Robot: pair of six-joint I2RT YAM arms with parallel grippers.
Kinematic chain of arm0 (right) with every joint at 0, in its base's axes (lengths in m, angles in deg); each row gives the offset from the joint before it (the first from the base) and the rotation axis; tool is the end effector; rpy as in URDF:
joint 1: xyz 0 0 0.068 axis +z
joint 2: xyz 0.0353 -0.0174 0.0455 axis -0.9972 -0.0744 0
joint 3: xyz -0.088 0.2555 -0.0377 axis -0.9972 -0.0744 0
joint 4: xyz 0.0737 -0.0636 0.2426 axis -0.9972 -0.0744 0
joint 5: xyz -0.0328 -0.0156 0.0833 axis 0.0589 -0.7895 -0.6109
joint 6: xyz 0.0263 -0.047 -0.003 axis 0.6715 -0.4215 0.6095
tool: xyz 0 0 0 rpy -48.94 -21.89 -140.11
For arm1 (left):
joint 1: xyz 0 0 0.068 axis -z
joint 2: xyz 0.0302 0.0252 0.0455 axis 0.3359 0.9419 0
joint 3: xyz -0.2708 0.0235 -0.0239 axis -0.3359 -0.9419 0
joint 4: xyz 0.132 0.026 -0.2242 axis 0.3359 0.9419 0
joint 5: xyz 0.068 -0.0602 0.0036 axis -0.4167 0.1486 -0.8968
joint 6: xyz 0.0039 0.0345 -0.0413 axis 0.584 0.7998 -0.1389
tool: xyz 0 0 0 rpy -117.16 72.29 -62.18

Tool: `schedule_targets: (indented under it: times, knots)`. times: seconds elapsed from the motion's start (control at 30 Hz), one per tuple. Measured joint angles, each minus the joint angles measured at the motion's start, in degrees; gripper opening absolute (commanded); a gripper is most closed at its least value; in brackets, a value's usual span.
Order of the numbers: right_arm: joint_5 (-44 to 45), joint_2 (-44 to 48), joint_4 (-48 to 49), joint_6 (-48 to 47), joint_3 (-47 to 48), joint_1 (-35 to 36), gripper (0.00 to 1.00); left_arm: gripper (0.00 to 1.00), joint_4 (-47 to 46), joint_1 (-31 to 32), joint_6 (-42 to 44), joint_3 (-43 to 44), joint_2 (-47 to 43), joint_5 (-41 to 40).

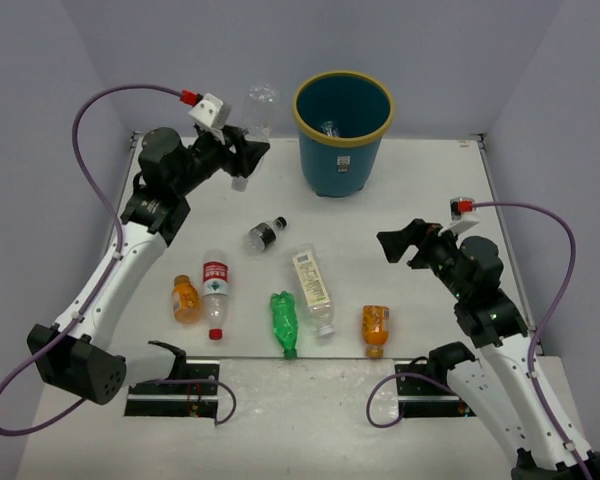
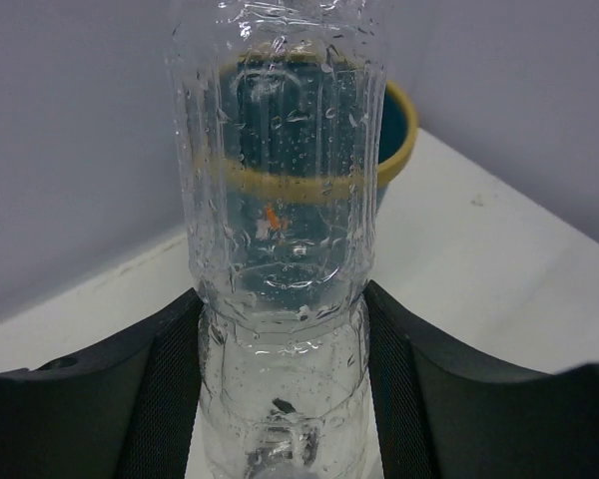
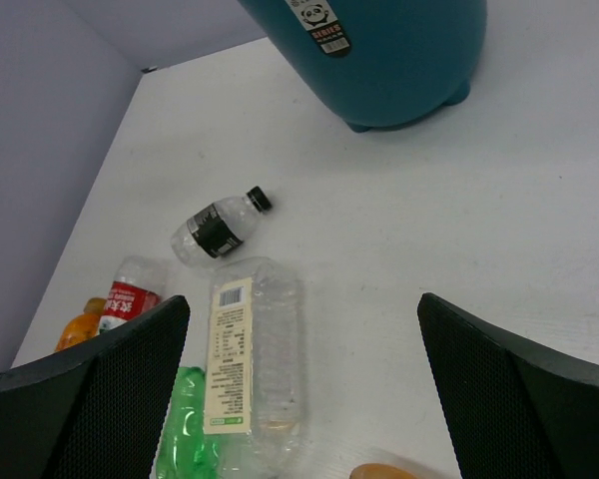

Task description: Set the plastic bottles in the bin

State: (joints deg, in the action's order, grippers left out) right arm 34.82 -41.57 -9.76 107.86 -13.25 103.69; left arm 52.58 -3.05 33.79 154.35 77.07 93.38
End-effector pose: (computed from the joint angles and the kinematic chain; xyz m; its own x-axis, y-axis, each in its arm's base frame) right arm 0.1365 0.0474 0.3190 -0.3650 0.3960 -0.8426 -0.2370 0.8357 0.4954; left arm 0.2733 -0.0950 0.4249 -0.1031 -0.0903 -0.9906 0.6108 0.7802 -0.1347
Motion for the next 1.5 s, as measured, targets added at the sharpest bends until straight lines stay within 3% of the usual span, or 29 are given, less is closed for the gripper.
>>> schedule_targets:
  times: [0.07, 0.23, 0.43, 0.6, 0.67, 0.7, 0.77, 0.87, 0.93, 1.3, 1.5]
  knots:
    - [-2.1, 0.0, 0.8, 0.0, 0.0, 0.0, 0.99, 0.09, -3.7, 2.6, 0.3, 0.6, 0.6, 0.8]
    - [-3.6, 1.3, 1.0, -0.4, 0.2, 0.0, 0.99, 0.05, -12.4, 7.0, -2.0, 5.9, 8.5, -3.5]
    - [-1.9, 4.9, -1.0, -1.3, 0.2, 0.0, 0.99, 0.06, -19.9, 9.3, -7.1, 30.6, 30.4, -10.7]
    - [-0.2, 6.2, -2.0, -2.1, 0.0, 0.0, 0.99, 0.13, -23.9, 11.5, -10.0, 43.2, 42.9, -16.4]
    - [0.5, 6.1, -2.3, -2.4, -0.2, 0.0, 0.99, 0.24, -24.6, 12.6, -10.4, 48.2, 47.7, -18.7]
    - [0.9, 6.1, -2.4, -2.5, -0.4, 0.0, 0.99, 0.38, -24.9, 13.1, -10.7, 50.2, 49.7, -19.8]
    - [1.4, 6.1, -2.7, -2.7, -0.6, 0.0, 0.99, 0.50, -25.2, 14.0, -11.1, 51.9, 52.7, -21.2]
    - [2.5, 6.1, -3.6, -2.9, -0.8, 0.0, 0.99, 0.89, -24.6, 14.9, -11.3, 52.0, 55.1, -22.5]
    - [2.9, 6.0, -4.1, -2.9, -0.8, 0.0, 0.99, 0.99, -23.7, 15.2, -11.2, 51.7, 55.9, -23.1]
    - [3.9, 6.0, -5.7, -2.1, -1.0, 0.0, 0.99, 1.00, -17.6, 15.4, -10.7, 51.2, 53.7, -23.2]
    - [3.7, 3.5, -10.8, 0.4, -0.9, 0.0, 0.99, 1.00, -9.6, 15.4, -9.7, 48.9, 44.5, -22.3]
